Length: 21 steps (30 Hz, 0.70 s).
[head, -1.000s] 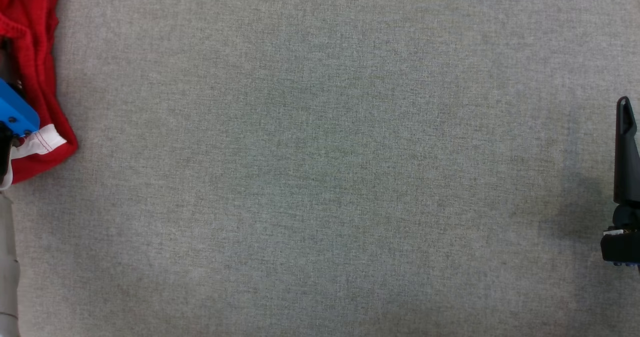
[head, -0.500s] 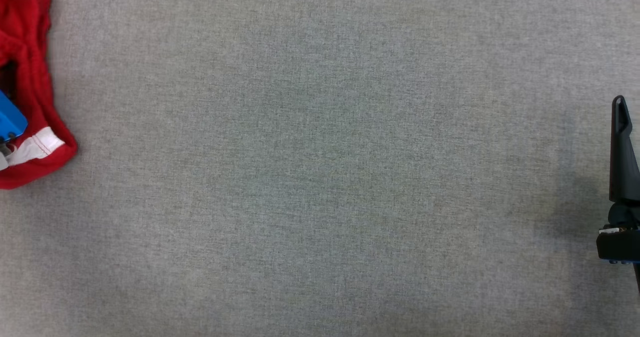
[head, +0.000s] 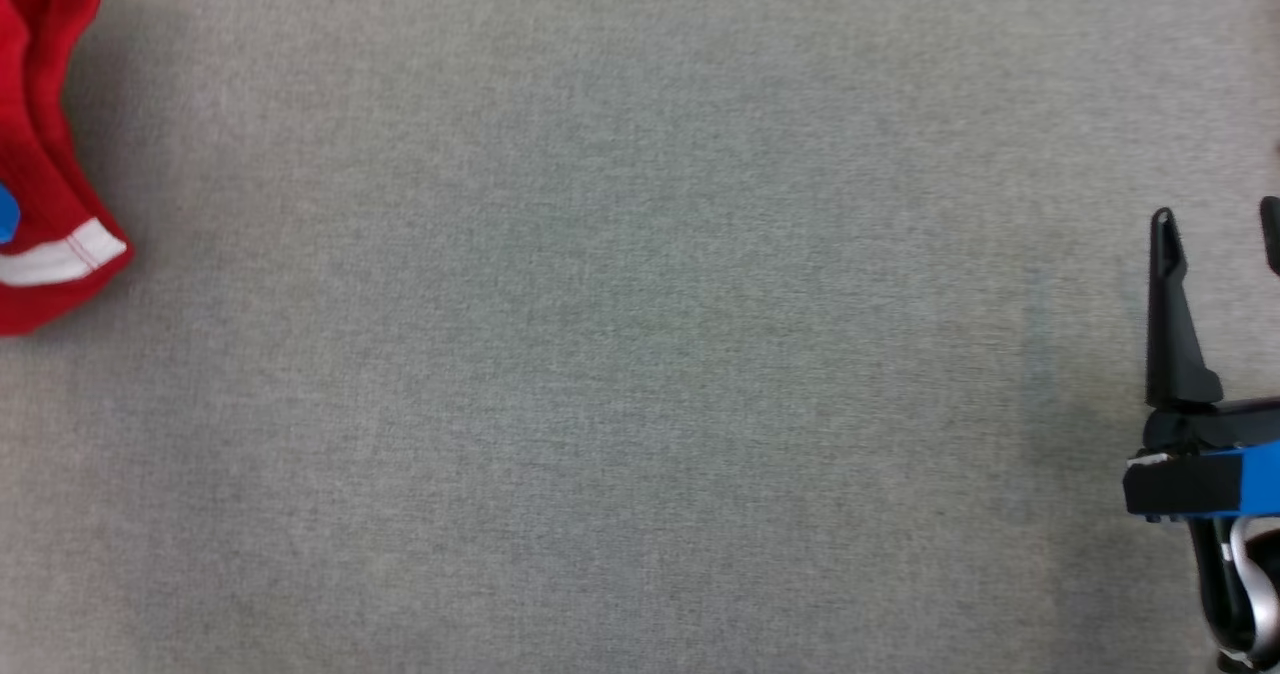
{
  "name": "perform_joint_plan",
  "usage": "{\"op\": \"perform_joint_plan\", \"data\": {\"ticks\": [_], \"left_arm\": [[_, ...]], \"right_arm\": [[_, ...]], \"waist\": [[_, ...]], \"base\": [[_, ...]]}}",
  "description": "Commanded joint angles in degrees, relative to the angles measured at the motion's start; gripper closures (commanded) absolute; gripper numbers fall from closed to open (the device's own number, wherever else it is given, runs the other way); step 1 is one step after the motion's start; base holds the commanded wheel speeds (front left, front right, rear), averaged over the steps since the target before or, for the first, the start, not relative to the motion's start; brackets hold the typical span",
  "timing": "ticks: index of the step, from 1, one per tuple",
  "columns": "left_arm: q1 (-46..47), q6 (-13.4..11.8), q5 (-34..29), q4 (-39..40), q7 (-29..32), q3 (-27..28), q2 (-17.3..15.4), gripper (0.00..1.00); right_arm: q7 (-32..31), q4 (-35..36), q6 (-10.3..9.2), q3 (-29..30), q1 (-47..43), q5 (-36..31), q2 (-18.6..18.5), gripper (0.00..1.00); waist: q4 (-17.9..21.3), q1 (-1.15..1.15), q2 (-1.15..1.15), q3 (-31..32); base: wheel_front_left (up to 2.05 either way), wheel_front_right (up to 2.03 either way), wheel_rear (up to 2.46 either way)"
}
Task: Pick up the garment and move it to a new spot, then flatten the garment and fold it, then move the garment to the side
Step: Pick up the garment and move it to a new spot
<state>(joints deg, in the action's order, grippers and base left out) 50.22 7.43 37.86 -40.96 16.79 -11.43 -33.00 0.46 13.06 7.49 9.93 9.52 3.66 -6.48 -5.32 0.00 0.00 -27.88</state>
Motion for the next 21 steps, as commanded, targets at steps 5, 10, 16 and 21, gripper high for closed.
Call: {"op": "perform_joint_plan", "data": {"ticks": [5,10,16,21], "left_arm": [[4.12,0.07,-1.33,5.00,-3.12,-3.62,-1.62,1.00],[7.63,-0.21,-4.48,10.49,-5.39,-6.25,-1.04,1.00],[11.04,-0.74,-7.24,17.30,-6.13,-9.34,1.34,1.00],[12.65,-0.81,-8.93,22.34,-5.20,-12.56,3.69,1.00]], "right_arm": [[2.37,-4.03,0.01,-1.15,1.39,1.08,1.52,0.00],[4.54,-7.48,0.01,-2.19,1.87,2.04,2.54,0.00],[7.26,-11.43,0.01,-3.41,2.40,3.30,3.30,0.00],[9.37,-14.49,0.01,-4.39,2.98,4.35,3.54,0.00]], "waist": [[4.02,0.00,0.00,4.17],[7.39,0.00,0.00,6.13],[11.98,0.00,0.00,7.47],[15.70,0.00,0.00,7.74]], "base": [[0.00,0.00,0.00],[0.00,0.00,0.00],[0.00,0.00,0.00],[0.00,0.00,0.00]]}}
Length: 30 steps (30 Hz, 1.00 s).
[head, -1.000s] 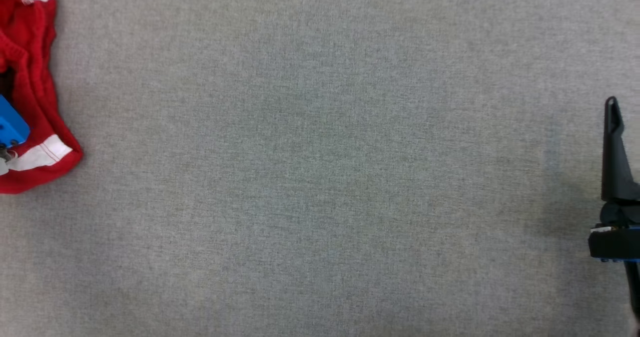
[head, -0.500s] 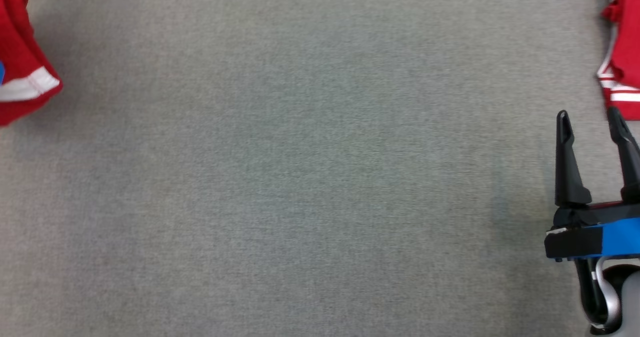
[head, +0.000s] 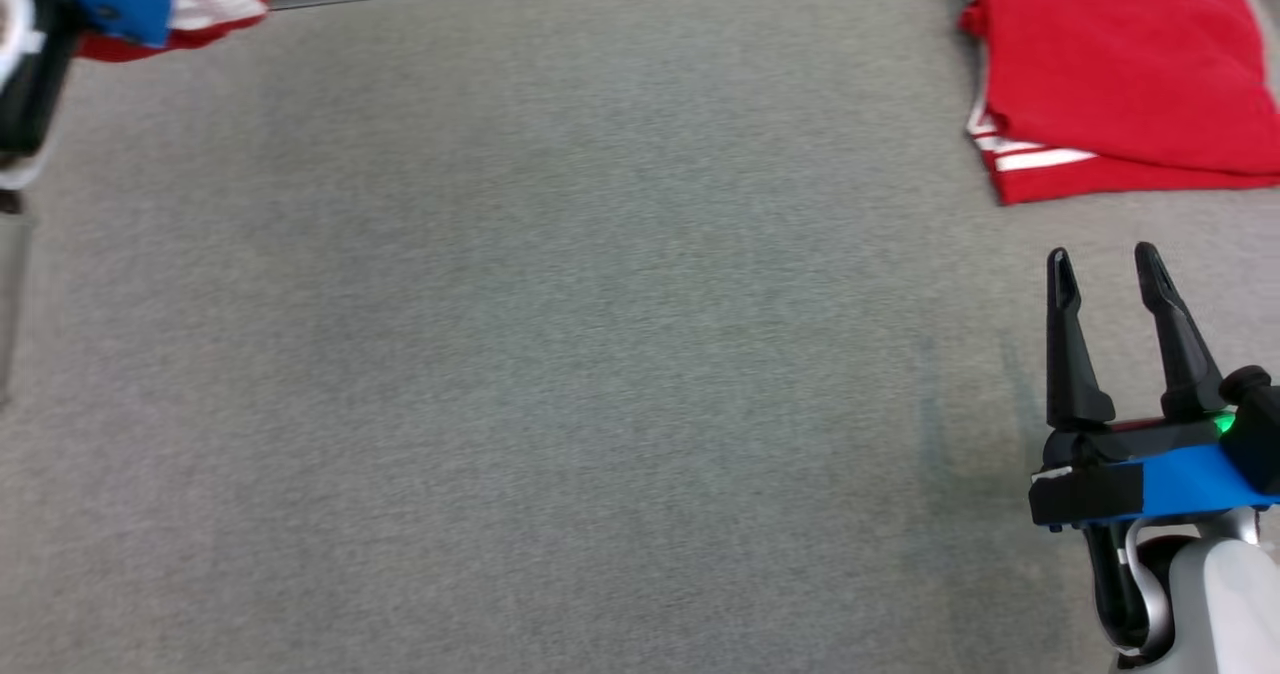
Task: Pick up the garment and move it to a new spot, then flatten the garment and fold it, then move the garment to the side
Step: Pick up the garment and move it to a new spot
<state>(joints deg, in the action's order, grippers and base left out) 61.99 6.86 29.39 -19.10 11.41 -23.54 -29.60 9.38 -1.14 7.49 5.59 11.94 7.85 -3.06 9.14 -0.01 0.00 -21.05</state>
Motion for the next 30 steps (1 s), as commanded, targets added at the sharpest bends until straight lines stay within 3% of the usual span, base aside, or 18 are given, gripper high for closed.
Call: {"op": "perform_joint_plan", "data": {"ticks": [1,13,21,30], "left_arm": [[0.87,-0.24,-0.46,0.48,0.18,-0.45,0.30,1.00],[-4.66,-0.56,-1.50,5.96,1.40,-9.01,7.57,1.00],[-14.44,-1.52,-0.85,4.74,-0.66,-12.90,9.61,1.00],[-23.97,-0.84,1.25,-0.89,-2.96,-17.64,13.07,1.00]], "right_arm": [[0.45,-0.29,0.01,-0.05,0.56,0.16,0.12,0.00],[3.73,-5.52,0.01,-2.69,1.98,3.41,0.17,0.00],[4.57,-7.01,0.01,-2.63,1.68,3.74,0.17,0.00],[4.85,-8.26,0.01,-3.05,2.24,3.33,0.16,0.00]], "waist": [[1.25,0.01,0.00,0.91],[5.86,0.01,0.00,1.34],[5.09,0.01,0.00,1.48],[3.44,0.01,0.00,1.78]], "base": [[0.00,0.00,0.00],[0.00,0.00,0.00],[0.00,0.00,0.00],[0.00,0.00,0.00]]}}
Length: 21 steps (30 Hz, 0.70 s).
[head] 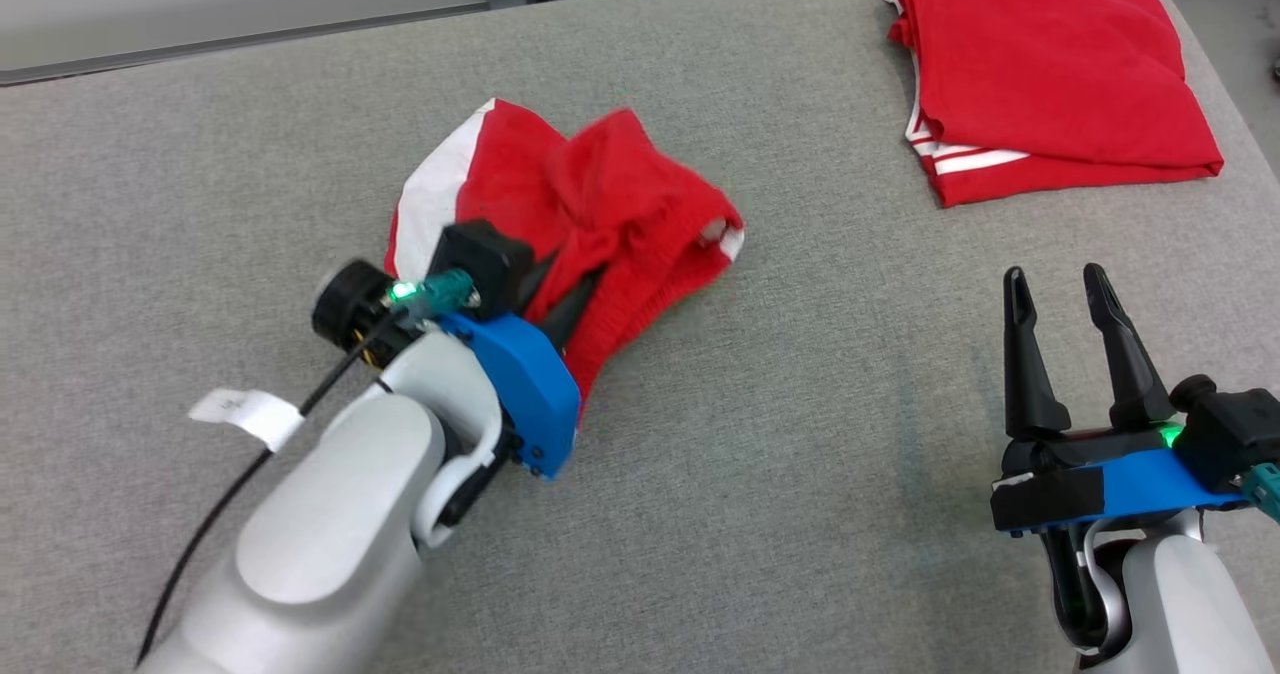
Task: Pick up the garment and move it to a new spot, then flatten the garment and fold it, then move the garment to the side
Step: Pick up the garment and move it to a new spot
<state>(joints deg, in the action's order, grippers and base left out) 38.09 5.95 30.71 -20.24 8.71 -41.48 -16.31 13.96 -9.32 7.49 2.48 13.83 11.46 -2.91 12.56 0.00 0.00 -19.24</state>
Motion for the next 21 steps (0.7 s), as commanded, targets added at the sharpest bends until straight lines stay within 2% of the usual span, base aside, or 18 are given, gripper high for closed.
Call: {"op": "perform_joint_plan", "data": {"ticks": [1,2,3,4,11,15,21], "left_arm": [[-0.69,0.11,0.32,-0.49,-0.42,-0.02,0.19,1.00],[-0.96,0.06,0.30,-1.13,-0.78,-0.30,0.52,1.00],[-0.94,0.12,0.02,-1.56,-1.14,-0.64,0.79,0.26],[-0.88,0.04,-0.09,-1.95,-1.97,-0.63,1.07,0.00],[0.24,-1.93,-1.26,-2.30,-9.29,1.29,1.59,0.00],[-1.30,-3.66,-1.16,-2.53,-12.70,2.91,0.62,0.00],[-5.29,-6.74,-0.58,-2.64,-17.55,5.94,-2.69,0.00]], "right_arm": [[0.27,-0.13,0.01,0.12,0.32,-0.43,0.00,0.00],[0.20,-0.19,0.01,0.14,0.26,-0.53,0.01,0.00],[0.14,-0.22,0.01,0.26,0.14,-0.67,0.01,0.00],[0.01,-0.28,0.01,0.27,0.02,-0.90,0.01,0.00],[-0.91,-0.26,0.01,0.63,-1.42,-1.72,0.02,0.00],[-1.62,0.20,0.01,0.81,-2.37,-2.30,0.00,0.00],[-2.75,0.85,0.01,1.64,-3.75,-2.98,0.00,0.00]], "waist": [[-0.16,0.00,0.00,0.08],[-0.35,0.00,0.00,0.21],[-0.61,0.00,0.00,0.41],[-0.82,0.00,0.00,0.61],[-3.66,0.00,0.00,3.76],[-5.78,0.00,0.00,5.33],[-9.71,0.00,0.00,7.86]], "base": [[0.00,0.00,0.00],[0.00,0.00,0.00],[0.00,0.00,0.00],[0.00,0.00,0.00],[0.00,0.00,0.00],[0.00,0.00,0.00],[0.00,0.00,0.00]]}}
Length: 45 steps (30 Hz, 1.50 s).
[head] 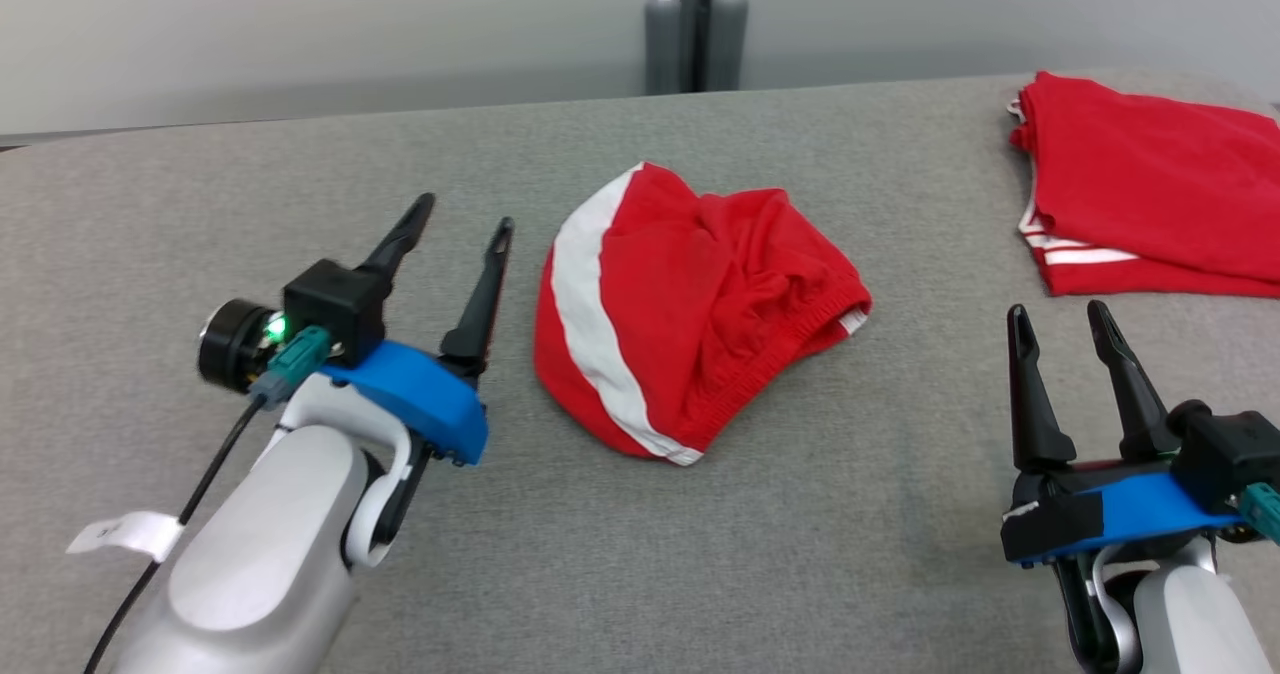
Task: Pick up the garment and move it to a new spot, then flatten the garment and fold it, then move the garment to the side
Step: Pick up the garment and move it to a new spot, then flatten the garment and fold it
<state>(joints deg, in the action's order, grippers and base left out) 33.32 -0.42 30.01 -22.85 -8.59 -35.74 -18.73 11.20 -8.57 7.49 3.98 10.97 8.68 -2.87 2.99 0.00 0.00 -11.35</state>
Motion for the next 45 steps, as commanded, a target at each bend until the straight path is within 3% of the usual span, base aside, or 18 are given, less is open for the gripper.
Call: {"op": "perform_joint_plan", "data": {"ticks": [1,12,20,31,45], "left_arm": [[-1.32,-0.73,0.34,0.05,-0.76,0.80,-0.79,0.00],[-10.45,-6.44,0.73,5.40,-6.24,7.17,-5.13,0.00],[-18.57,-9.23,-2.39,12.49,-6.63,14.71,-4.25,0.00],[-26.20,-7.57,-6.53,16.12,-6.66,22.70,0.22,0.00],[-30.44,-0.97,-13.16,15.79,-6.67,30.26,5.37,0.00]], "right_arm": [[-0.25,0.23,0.01,0.20,-1.07,-0.38,-0.05,0.00],[-2.04,1.83,0.01,1.14,-3.21,-1.07,-0.05,0.00],[-2.71,2.53,0.01,1.68,-4.15,-1.15,-0.05,0.00],[-2.82,2.35,0.01,1.79,-5.25,-0.58,-0.05,0.00],[-3.12,1.81,0.01,1.96,-5.37,-0.49,-0.05,0.00]], "waist": [[-0.71,0.00,0.00,0.30],[-5.83,0.00,0.00,3.19],[-7.39,0.00,0.00,4.26],[-8.31,0.00,0.00,4.96],[-8.38,0.00,0.00,4.96]], "base": [[0.00,0.00,0.00],[0.00,0.00,0.00],[0.00,0.00,0.00],[0.00,0.00,0.00],[0.00,0.00,0.00]]}}
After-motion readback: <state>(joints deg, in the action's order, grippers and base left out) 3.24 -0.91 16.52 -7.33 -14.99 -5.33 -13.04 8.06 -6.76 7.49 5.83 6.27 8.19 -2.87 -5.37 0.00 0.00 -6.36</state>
